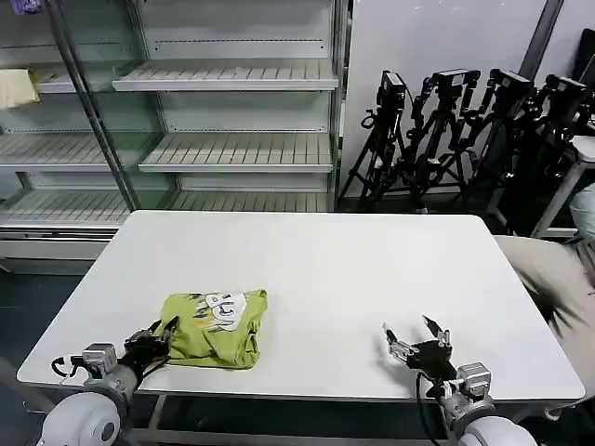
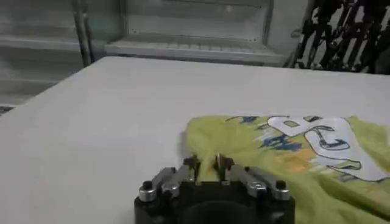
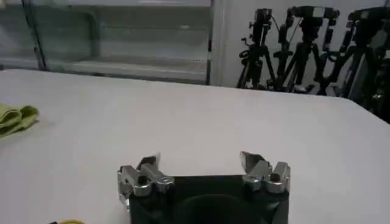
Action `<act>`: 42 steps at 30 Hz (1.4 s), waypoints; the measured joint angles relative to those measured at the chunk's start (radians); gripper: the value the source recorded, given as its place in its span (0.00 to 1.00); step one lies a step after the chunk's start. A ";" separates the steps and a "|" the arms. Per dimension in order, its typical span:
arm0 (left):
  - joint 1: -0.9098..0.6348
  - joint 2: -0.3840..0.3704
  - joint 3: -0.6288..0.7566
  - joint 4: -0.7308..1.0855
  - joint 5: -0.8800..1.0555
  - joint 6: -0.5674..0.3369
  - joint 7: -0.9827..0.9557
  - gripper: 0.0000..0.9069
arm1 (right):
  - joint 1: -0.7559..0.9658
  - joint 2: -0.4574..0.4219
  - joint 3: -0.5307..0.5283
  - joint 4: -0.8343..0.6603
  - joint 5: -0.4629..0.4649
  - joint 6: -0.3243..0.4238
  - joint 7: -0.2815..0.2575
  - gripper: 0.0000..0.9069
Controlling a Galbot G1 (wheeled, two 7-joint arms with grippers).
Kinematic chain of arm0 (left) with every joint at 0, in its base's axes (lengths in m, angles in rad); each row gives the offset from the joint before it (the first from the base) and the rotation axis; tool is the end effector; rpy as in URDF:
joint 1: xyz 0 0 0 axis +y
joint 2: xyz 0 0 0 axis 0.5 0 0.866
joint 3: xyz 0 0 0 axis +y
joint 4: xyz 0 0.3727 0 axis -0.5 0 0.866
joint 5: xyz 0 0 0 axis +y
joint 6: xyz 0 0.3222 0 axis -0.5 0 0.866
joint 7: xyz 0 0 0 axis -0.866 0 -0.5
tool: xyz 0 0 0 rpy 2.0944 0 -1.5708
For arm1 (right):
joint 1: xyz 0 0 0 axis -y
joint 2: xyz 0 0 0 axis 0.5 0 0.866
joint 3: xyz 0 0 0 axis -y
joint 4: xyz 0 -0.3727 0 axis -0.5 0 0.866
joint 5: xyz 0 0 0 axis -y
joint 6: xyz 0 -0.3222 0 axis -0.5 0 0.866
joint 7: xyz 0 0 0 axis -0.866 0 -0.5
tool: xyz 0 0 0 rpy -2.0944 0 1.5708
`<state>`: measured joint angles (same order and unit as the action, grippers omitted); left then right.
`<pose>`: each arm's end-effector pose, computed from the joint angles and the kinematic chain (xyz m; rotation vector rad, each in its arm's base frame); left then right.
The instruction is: Fold and organize the clothes.
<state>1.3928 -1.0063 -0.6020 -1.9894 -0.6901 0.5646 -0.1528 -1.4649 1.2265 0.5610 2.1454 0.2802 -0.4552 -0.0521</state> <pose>0.2111 0.1488 -0.2800 -0.0609 -2.6134 0.0627 0.1730 -0.0762 -0.2765 0.2716 -2.8123 0.0952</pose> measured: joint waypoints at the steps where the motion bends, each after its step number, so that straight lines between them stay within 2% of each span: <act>1: -0.001 0.000 -0.001 0.002 0.001 0.000 0.002 0.01 | 0.000 0.000 0.000 0.000 0.000 0.000 0.000 1.00; 6: -0.005 0.012 -0.019 0.010 0.038 0.002 0.021 0.00 | -0.003 0.000 0.001 0.001 0.000 0.004 0.000 1.00; 11: 0.006 0.052 -0.084 0.031 0.156 -0.023 0.068 0.00 | -0.008 -0.001 0.003 0.002 0.000 0.009 0.000 1.00; 14: 0.018 0.101 -0.155 0.040 0.220 -0.047 0.113 0.00 | -0.009 -0.003 0.001 0.002 0.000 0.014 -0.002 1.00; 22: 0.047 0.290 -0.378 0.037 0.341 -0.090 0.245 0.01 | -0.008 0.002 0.001 0.002 -0.005 0.023 -0.001 1.00; 27: 0.073 0.344 -0.427 -0.061 0.394 -0.074 0.252 0.01 | -0.009 0.011 -0.003 0.001 -0.011 0.025 -0.002 1.00; 30: 0.098 0.326 -0.394 -0.155 0.443 -0.069 0.194 0.01 | -0.010 0.019 -0.008 -0.004 -0.016 0.024 -0.003 1.00; 33: 0.139 0.273 -0.308 -0.219 0.540 -0.089 0.120 0.01 | -0.008 0.022 -0.009 -0.006 -0.020 0.022 -0.003 1.00; 42: 0.155 0.121 0.121 -0.268 0.850 -0.154 -0.002 0.01 | -0.019 0.025 -0.002 0.000 -0.029 0.015 -0.003 1.00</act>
<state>1.5479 -0.8853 -0.4806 -2.2574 0.1596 0.4107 -0.1544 -1.4835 1.2519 0.5588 2.1450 0.2513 -0.4405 -0.0550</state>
